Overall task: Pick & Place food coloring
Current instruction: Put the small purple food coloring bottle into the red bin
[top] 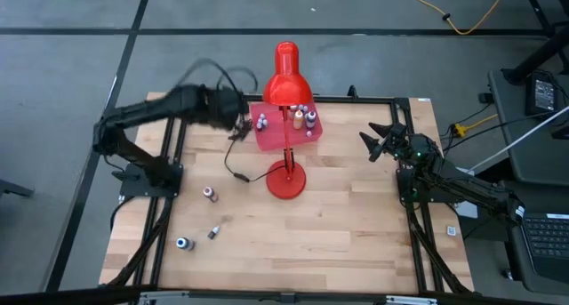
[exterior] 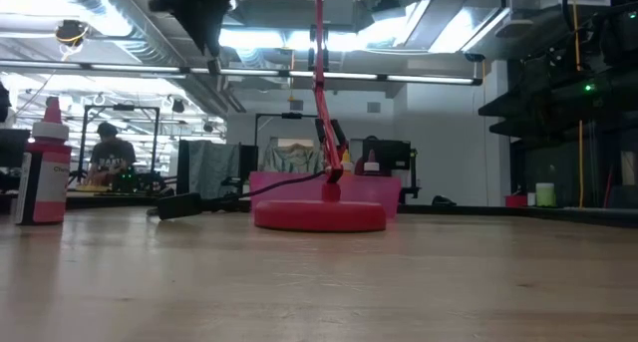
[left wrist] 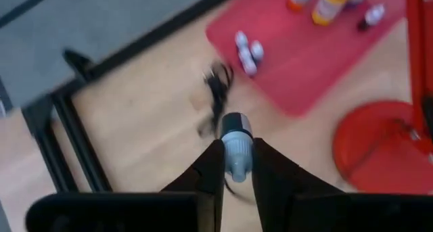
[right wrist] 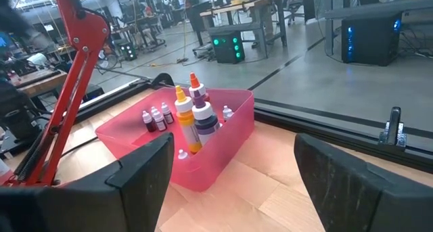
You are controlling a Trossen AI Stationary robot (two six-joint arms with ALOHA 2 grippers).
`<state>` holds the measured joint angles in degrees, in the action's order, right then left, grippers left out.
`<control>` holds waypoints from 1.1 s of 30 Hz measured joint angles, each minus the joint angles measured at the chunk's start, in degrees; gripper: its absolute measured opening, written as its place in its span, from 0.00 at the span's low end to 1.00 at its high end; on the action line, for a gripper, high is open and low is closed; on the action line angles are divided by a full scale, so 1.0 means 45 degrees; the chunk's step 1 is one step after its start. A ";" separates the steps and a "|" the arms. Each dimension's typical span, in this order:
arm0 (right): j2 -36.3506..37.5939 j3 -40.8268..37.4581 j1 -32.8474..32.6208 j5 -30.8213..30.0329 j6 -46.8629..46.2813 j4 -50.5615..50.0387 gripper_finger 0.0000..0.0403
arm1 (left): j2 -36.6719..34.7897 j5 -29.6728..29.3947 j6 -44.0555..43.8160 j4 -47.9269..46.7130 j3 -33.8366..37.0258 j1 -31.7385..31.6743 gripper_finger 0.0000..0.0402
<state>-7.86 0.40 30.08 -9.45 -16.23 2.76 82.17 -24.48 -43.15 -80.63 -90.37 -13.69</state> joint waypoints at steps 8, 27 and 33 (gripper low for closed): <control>0.0005 0.0000 0.0000 0.0000 0.0014 0.0001 0.76 | 0.0495 0.2588 0.5869 0.3257 0.0000 -0.4329 0.12; 0.0005 0.0000 -0.0004 0.0000 0.0019 0.0005 0.76 | 0.5334 0.5136 0.9677 0.6432 0.0005 -0.5700 0.12; 0.0004 0.0000 -0.0002 0.0000 0.0004 0.0005 0.76 | 0.6123 0.5635 0.9777 0.6796 0.0000 -0.5467 0.12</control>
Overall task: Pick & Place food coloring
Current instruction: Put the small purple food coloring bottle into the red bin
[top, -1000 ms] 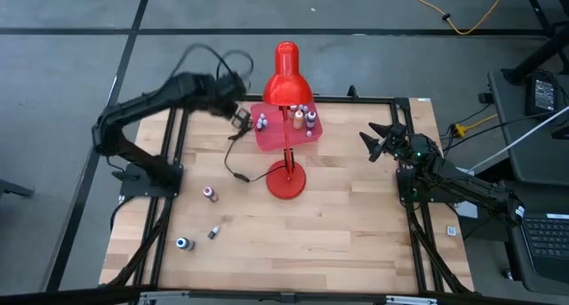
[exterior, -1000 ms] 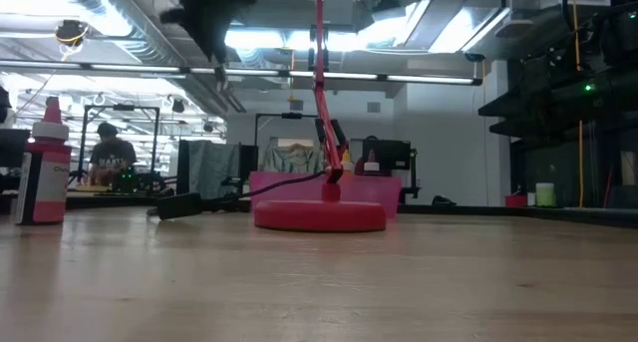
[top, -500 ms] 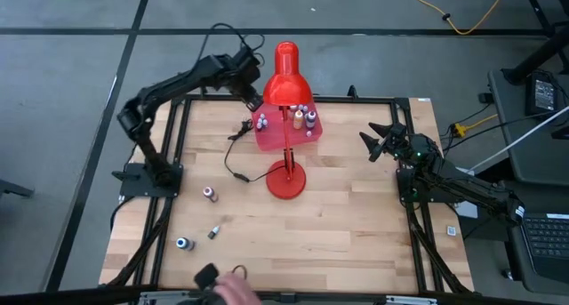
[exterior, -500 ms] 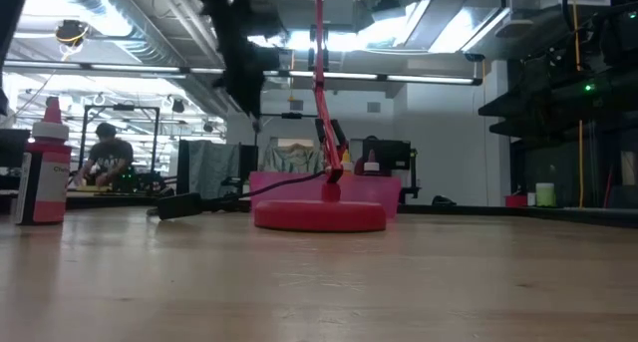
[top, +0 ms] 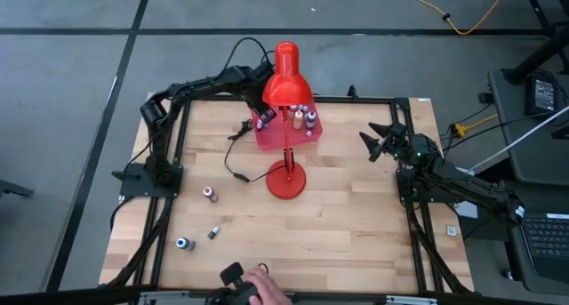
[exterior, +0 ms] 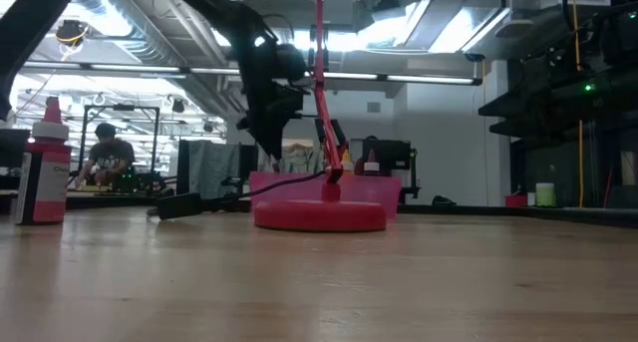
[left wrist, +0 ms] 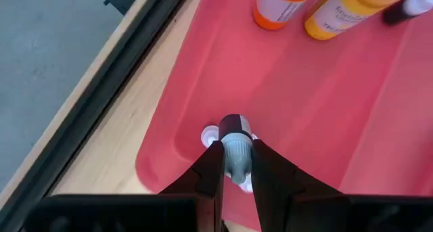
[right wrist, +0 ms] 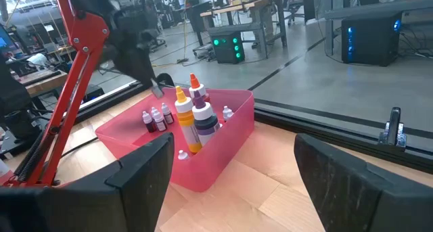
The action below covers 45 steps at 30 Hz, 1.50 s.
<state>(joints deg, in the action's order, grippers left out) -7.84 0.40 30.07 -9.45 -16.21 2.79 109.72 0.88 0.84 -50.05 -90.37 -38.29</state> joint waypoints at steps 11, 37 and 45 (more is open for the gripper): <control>-0.0004 0.0000 0.0002 0.0000 0.0000 0.0000 0.76 | 0.1113 0.0075 0.0546 0.0833 0.0003 0.0068 0.12; -0.0002 0.0000 -0.0001 0.0000 0.0015 -0.0001 0.76 | 0.1843 0.0035 0.1666 0.0779 -0.0004 0.0084 0.31; -0.0003 0.0000 0.0002 0.0000 0.0000 0.0000 0.76 | 0.1843 0.0022 0.1660 0.0061 -0.1202 0.0084 0.31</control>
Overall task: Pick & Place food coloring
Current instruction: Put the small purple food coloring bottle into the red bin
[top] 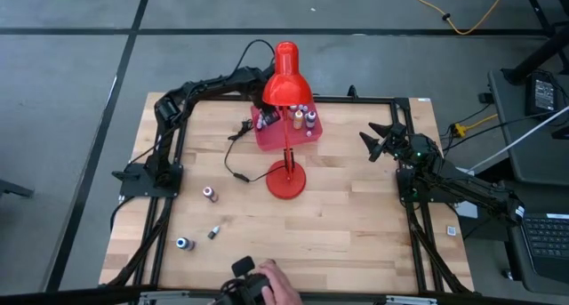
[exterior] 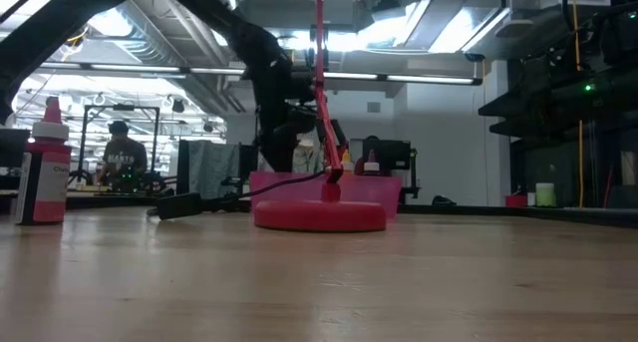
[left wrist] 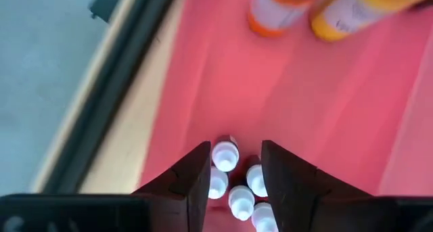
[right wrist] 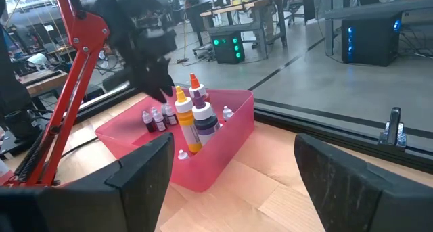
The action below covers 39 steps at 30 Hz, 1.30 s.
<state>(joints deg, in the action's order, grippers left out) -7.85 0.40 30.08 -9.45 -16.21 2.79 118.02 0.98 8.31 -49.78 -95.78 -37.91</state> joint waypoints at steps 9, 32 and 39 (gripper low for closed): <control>-0.0001 0.0000 -0.0004 0.0000 0.0000 0.0000 0.76 | -0.1172 -0.1262 -0.0678 -0.1591 -0.0993 -0.0015 0.37; -0.0001 0.0000 -0.0003 0.0000 0.0009 0.0000 0.76 | -0.5076 -0.1034 -1.0579 -0.8947 -0.0891 0.5632 0.58; -0.0001 0.0000 0.0000 0.0000 0.0007 -0.0003 0.76 | -0.4868 -0.0758 -1.4001 -0.8968 -0.0897 0.7426 0.57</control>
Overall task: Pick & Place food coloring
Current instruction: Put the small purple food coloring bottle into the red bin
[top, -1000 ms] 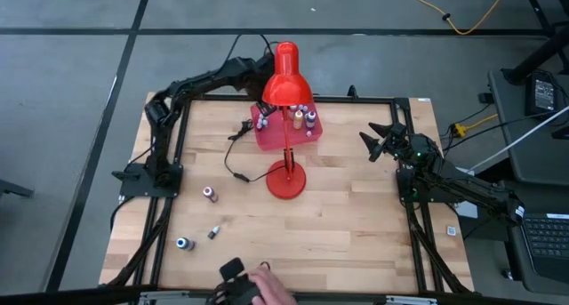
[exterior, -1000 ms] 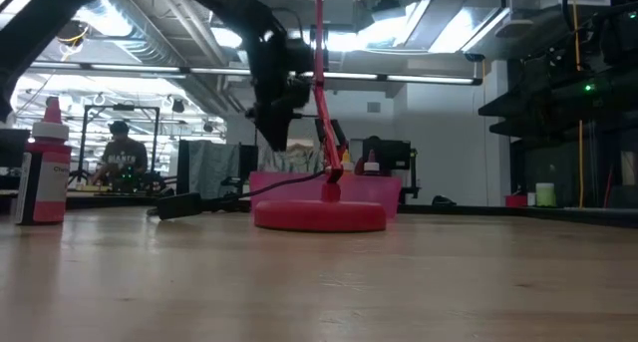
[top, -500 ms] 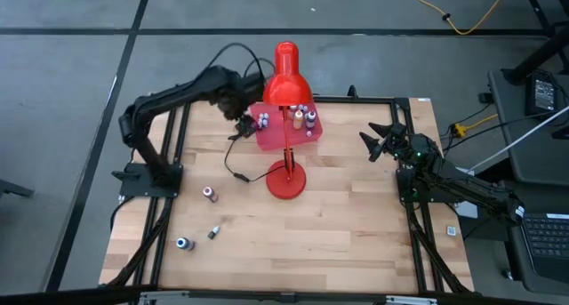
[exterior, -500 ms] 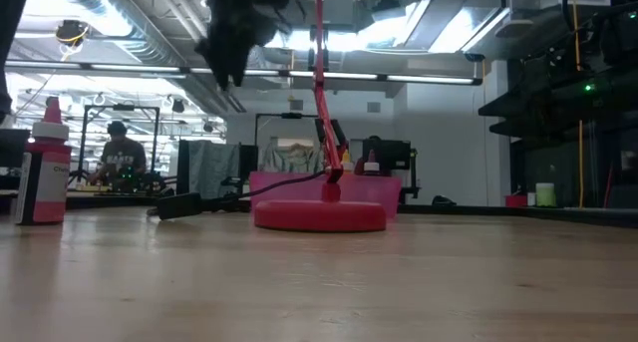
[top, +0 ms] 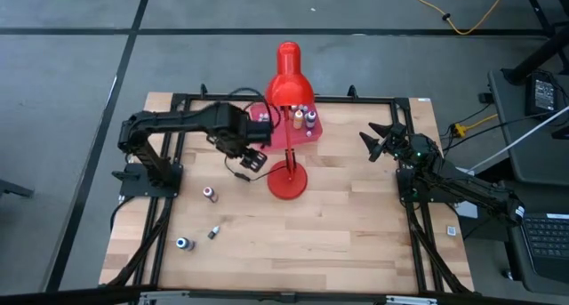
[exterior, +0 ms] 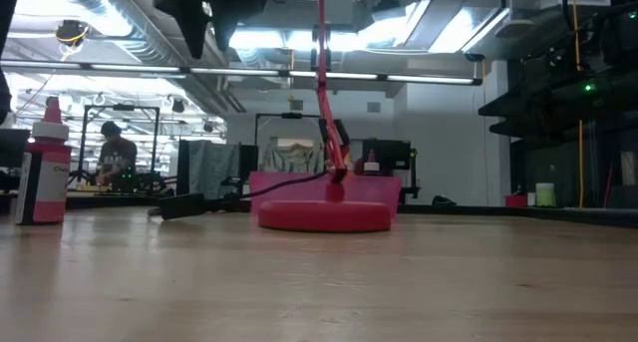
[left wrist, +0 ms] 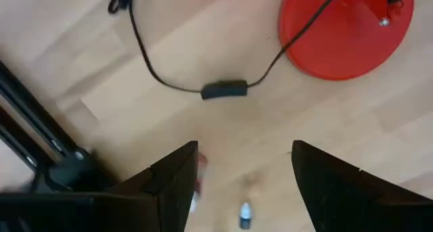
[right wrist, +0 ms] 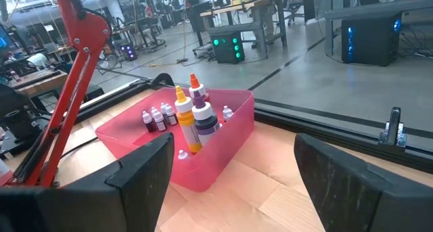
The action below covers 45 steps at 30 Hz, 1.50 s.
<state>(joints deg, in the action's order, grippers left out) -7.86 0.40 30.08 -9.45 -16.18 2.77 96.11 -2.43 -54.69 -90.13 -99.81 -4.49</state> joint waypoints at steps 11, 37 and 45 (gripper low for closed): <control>0.0005 0.0000 -0.0002 0.0000 0.0008 0.0003 0.76 | 0.0924 0.1487 -0.2906 0.0014 0.0005 0.2347 0.57; 0.0002 0.0000 -0.0002 0.0000 0.0002 0.0003 0.76 | 0.5164 0.5932 0.1107 0.0460 0.1755 0.4000 0.56; 0.0000 0.0000 0.0001 0.0001 0.0006 0.0003 0.76 | 0.5164 0.6986 0.0830 0.2352 0.3722 0.4018 0.56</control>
<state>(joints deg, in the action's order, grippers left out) -7.86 0.40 30.09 -9.45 -16.15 2.79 119.35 29.01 -50.96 -79.55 -83.06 13.59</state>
